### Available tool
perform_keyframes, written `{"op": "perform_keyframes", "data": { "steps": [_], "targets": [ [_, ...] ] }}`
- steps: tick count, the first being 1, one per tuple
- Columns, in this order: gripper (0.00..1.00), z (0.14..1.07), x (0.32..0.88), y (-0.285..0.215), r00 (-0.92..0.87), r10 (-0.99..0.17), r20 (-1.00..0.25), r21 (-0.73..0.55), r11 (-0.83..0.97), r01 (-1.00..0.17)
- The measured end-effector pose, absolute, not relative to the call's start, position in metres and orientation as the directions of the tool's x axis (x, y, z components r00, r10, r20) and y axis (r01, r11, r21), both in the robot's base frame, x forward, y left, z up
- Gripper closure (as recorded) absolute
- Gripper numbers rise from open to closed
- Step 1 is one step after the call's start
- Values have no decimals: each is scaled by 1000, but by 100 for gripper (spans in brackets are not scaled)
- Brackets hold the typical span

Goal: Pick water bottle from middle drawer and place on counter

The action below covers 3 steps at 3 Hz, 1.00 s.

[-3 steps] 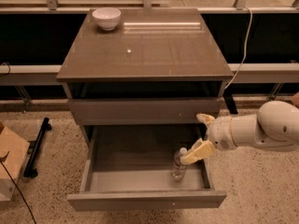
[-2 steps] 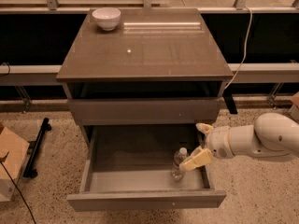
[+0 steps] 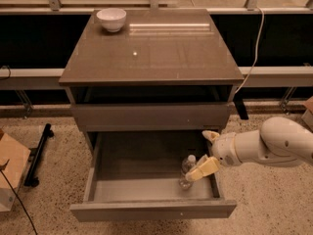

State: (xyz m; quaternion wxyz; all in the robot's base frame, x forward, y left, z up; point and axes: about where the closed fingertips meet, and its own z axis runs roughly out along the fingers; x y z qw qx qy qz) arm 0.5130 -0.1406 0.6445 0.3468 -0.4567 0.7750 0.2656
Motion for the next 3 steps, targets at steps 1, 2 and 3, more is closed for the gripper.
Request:
{"op": "perform_keyframes", "data": {
  "steps": [1, 2, 3],
  "targets": [
    [0, 617, 515, -143, -362, -489, -793, 112, 467, -877],
    [0, 587, 520, -149, -378, -444, -812, 141, 480, -866],
    [0, 557, 529, -153, -401, -407, -821, 178, 485, -856]
  ]
}}
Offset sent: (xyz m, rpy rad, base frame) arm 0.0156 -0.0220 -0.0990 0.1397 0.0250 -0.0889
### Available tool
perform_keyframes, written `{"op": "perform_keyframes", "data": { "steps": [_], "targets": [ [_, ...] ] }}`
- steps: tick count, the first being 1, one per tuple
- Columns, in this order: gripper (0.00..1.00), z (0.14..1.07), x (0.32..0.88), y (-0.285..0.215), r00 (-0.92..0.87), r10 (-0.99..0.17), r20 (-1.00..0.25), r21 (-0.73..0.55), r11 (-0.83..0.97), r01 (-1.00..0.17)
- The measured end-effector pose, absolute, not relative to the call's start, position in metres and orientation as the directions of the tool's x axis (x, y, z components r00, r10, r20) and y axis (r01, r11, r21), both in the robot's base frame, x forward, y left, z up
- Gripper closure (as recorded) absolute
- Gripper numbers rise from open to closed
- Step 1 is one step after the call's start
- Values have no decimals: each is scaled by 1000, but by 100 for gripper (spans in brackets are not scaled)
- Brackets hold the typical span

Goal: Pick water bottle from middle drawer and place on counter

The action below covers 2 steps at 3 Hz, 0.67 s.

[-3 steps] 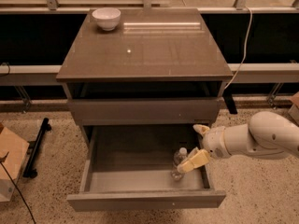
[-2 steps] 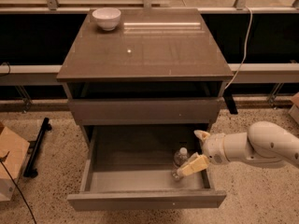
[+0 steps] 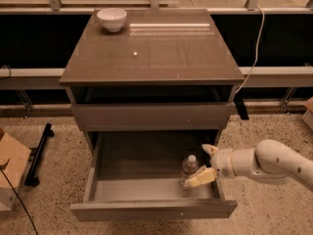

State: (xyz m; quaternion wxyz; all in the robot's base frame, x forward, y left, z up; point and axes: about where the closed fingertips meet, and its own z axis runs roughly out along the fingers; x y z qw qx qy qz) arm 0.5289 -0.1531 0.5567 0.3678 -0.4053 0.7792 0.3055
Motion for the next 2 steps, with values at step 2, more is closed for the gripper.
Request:
{"op": "perform_keyframes", "data": {
  "steps": [2],
  "targets": [
    [0, 510, 562, -162, -432, -323, -842, 229, 511, -829]
  ]
}}
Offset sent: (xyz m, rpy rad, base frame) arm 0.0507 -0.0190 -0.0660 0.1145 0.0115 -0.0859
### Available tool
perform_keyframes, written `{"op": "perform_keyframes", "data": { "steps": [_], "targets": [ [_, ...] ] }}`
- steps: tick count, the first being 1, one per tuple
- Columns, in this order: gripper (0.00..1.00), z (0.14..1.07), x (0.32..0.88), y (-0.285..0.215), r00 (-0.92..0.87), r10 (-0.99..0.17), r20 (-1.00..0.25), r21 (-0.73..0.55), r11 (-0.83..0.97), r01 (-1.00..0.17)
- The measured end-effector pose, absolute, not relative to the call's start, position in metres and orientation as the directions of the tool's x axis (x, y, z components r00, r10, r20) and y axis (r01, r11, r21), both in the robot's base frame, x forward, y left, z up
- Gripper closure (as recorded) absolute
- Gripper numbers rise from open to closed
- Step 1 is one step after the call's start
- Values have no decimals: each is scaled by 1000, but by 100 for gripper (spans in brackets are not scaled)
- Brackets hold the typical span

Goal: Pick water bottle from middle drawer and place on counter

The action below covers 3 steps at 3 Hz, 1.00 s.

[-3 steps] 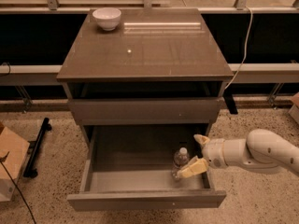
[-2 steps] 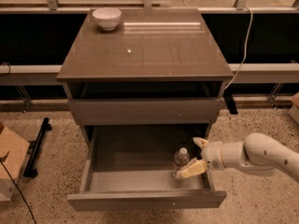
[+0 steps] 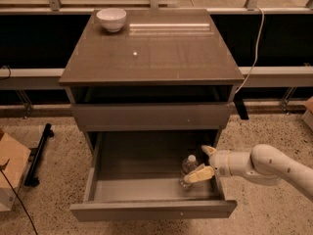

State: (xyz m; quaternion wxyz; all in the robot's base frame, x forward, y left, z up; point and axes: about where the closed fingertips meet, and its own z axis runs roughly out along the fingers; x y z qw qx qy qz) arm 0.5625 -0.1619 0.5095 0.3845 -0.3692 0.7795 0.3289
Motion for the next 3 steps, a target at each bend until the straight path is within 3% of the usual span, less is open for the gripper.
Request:
{"op": "perform_keyframes", "data": {
  "steps": [1, 3],
  "targets": [
    [0, 492, 572, -156, -449, -267, -853, 267, 516, -814],
    [41, 468, 571, -135, -490, -202, -848, 355, 470, -808]
  ]
}}
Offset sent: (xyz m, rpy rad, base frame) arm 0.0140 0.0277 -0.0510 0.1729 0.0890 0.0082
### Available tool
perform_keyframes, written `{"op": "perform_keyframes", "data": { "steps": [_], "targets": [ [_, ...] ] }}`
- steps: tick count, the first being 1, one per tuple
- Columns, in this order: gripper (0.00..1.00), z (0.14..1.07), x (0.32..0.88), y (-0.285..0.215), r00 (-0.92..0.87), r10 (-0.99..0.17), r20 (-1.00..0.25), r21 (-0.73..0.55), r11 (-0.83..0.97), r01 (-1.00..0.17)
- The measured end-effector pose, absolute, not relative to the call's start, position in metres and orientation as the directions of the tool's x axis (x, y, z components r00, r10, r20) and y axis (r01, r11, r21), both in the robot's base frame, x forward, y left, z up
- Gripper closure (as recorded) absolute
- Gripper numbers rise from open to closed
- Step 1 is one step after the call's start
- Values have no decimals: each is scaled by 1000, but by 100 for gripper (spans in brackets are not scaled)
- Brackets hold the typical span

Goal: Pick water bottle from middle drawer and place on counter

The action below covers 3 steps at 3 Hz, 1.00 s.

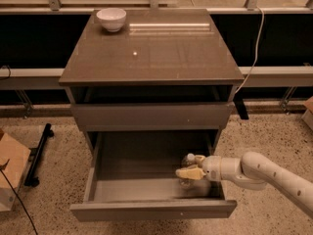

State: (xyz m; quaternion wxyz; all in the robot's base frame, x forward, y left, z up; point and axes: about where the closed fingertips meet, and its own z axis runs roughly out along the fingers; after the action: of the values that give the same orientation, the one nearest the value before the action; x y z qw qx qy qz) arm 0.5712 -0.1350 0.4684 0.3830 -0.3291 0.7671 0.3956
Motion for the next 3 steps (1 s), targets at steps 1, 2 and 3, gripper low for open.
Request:
{"op": "perform_keyframes", "data": {
  "steps": [1, 2, 3],
  "targets": [
    [66, 475, 569, -126, -481, -210, -851, 348, 459, -817],
    [89, 512, 566, -122, -436, -259, -862, 294, 444, -846],
    [100, 575, 559, -122, -370, -328, -869, 223, 407, -886]
  ]
}}
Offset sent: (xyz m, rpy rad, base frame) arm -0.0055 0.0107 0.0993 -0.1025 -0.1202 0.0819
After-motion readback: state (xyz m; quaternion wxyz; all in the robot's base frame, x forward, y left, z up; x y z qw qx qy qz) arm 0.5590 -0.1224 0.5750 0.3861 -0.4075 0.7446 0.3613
